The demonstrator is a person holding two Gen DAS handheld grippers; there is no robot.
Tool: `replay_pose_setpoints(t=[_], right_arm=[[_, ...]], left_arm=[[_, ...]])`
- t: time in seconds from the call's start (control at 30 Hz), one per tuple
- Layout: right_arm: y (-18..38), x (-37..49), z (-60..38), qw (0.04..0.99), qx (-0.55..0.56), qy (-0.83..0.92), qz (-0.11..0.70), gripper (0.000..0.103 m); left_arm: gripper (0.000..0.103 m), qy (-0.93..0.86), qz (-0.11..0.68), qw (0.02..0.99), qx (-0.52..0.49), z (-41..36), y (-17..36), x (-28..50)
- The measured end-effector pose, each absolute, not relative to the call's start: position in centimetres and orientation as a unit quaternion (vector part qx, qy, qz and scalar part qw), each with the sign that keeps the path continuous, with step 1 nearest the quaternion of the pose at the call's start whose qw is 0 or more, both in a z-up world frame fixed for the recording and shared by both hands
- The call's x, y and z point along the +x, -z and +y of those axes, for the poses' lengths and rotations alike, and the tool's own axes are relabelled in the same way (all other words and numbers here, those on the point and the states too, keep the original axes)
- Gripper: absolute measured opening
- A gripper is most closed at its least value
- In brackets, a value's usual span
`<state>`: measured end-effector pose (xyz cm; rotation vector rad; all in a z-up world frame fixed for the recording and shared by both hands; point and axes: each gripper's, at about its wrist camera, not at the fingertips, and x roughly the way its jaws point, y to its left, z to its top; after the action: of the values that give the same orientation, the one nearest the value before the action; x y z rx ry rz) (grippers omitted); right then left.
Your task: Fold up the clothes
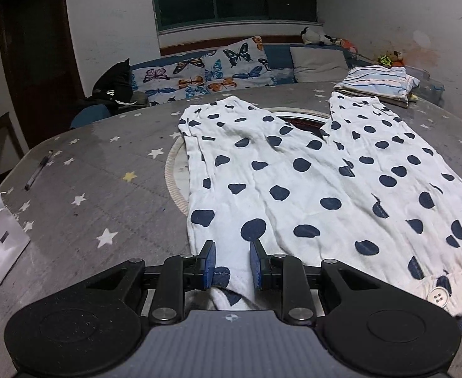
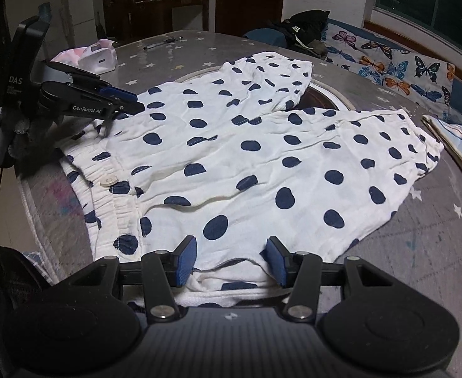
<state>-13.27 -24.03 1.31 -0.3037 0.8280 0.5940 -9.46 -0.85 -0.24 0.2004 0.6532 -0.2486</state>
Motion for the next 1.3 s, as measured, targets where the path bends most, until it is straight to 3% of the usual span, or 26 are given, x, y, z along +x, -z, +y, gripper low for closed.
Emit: replay_pose_setpoints(t=[0.43, 0.63, 1.3], right_arm=[[-3.6, -13.7, -21.3, 0.865, -0.153, -0.321, 0.354, 0.050], [-1.9, -14.5, -20.6, 0.847, -0.161, -0.338, 0.378, 0.050], [-3.7, -14.7, -26.6, 0.875, -0.062, -0.293, 0.381, 0.050]], left_arm=[[0.026, 0.111, 0.317, 0.936, 0.105, -1.0, 0.2, -10.1], [0.026, 0.111, 0.314, 0.936, 0.113, -0.9, 0.3, -10.6], [0.026, 0.155, 0.303, 0.932, 0.123, -3.0, -2.3, -11.8]])
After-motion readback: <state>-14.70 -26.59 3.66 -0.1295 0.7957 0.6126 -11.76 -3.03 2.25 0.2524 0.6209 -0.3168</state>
